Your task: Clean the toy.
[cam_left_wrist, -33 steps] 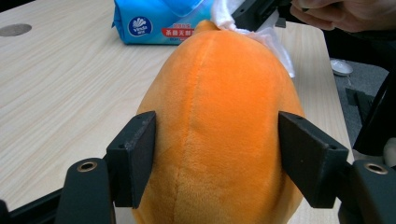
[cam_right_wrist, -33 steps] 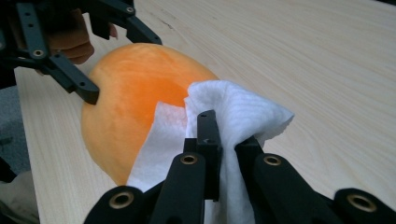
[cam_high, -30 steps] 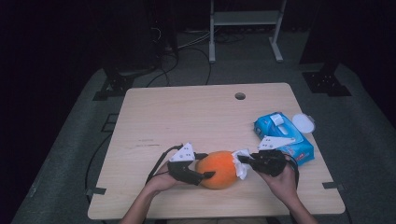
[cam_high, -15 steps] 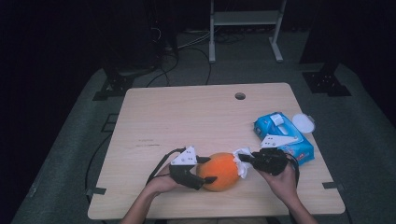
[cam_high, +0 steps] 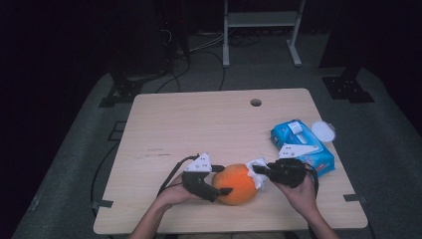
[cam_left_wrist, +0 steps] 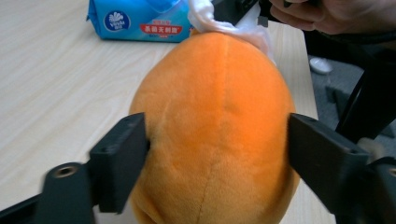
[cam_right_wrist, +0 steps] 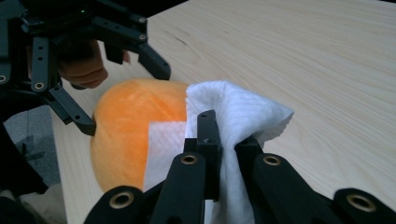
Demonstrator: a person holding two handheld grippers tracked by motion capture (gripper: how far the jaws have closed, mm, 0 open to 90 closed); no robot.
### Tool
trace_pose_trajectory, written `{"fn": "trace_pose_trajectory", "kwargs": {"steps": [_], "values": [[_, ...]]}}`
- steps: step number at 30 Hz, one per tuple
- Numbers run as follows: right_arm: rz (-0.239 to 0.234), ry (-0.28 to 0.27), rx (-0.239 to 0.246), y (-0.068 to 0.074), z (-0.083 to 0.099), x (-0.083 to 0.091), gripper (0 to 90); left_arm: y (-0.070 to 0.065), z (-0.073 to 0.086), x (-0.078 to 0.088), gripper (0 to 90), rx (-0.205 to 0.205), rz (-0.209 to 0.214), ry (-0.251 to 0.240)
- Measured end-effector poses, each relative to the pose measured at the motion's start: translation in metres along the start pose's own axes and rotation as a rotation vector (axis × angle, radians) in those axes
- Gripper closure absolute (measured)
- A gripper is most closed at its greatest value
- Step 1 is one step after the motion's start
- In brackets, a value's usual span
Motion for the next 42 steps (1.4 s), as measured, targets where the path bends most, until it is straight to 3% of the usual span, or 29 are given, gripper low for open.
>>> {"fn": "trace_pose_trajectory", "kwargs": {"steps": [6,11,14,16,18,21,22,24,29,31,34,36,41,42], "values": [[-0.002,0.01,-0.058,-0.011,0.007,0.002,85.1,-0.012,0.0,-0.005,28.4,-0.058,-0.003,0.018],[-0.047,-0.014,-0.033,0.004,-0.005,0.001,85.3,-0.02,0.0,-0.009,28.6,-0.114,-0.005,0.034],[-0.081,-0.028,0.01,0.018,-0.015,-0.002,85.3,-0.021,0.0,-0.011,28.4,-0.123,-0.004,0.039],[-0.061,-0.011,0.042,0.021,-0.016,-0.004,85.3,-0.02,0.001,-0.009,28.3,-0.109,0.002,0.035],[-0.055,-0.008,0.024,0.015,-0.013,-0.003,85.3,-0.018,0.002,-0.008,28.3,-0.098,0.014,0.028],[0.005,0.041,0.006,-0.002,0.001,0.0,85.3,-0.014,0.002,-0.006,28.2,-0.078,0.018,0.015],[-0.005,0.037,-0.022,-0.006,0.005,0.001,85.3,-0.015,0.002,-0.007,28.2,-0.079,0.021,0.008],[-0.024,0.031,-0.048,-0.007,0.009,0.003,85.2,-0.017,0.002,-0.009,28.2,-0.104,0.019,0.006],[-0.034,0.029,0.001,0.007,-0.002,-0.001,85.2,-0.024,0.001,-0.011,28.1,-0.162,0.002,0.028],[-0.059,0.012,0.022,0.014,-0.008,-0.003,85.2,-0.026,0.001,-0.012,28.0,-0.177,0.003,0.024],[-0.096,-0.007,0.048,0.024,-0.016,-0.006,85.2,-0.029,0.0,-0.015,26.9,-0.182,0.011,0.014],[-0.084,0.013,0.077,0.026,-0.016,-0.008,85.1,-0.028,0.0,-0.014,27.4,-0.191,0.01,0.015],[-0.076,0.007,0.016,0.014,-0.011,-0.006,85.2,-0.031,0.0,-0.015,29.2,-0.21,0.016,0.013],[-0.073,0.01,0.024,0.016,-0.011,-0.006,85.2,-0.033,0.0,-0.016,29.2,-0.22,0.017,0.016]]}}
Point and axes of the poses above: each handheld gripper's, and its own axes: x roughly backward along the jaws, z roughly out of its underside, y roughly to its left, the point moved 7 cm from there along -x, roughly forward along the jaws, and after that the axes turned 13 degrees about x, right-handed, at the moved point
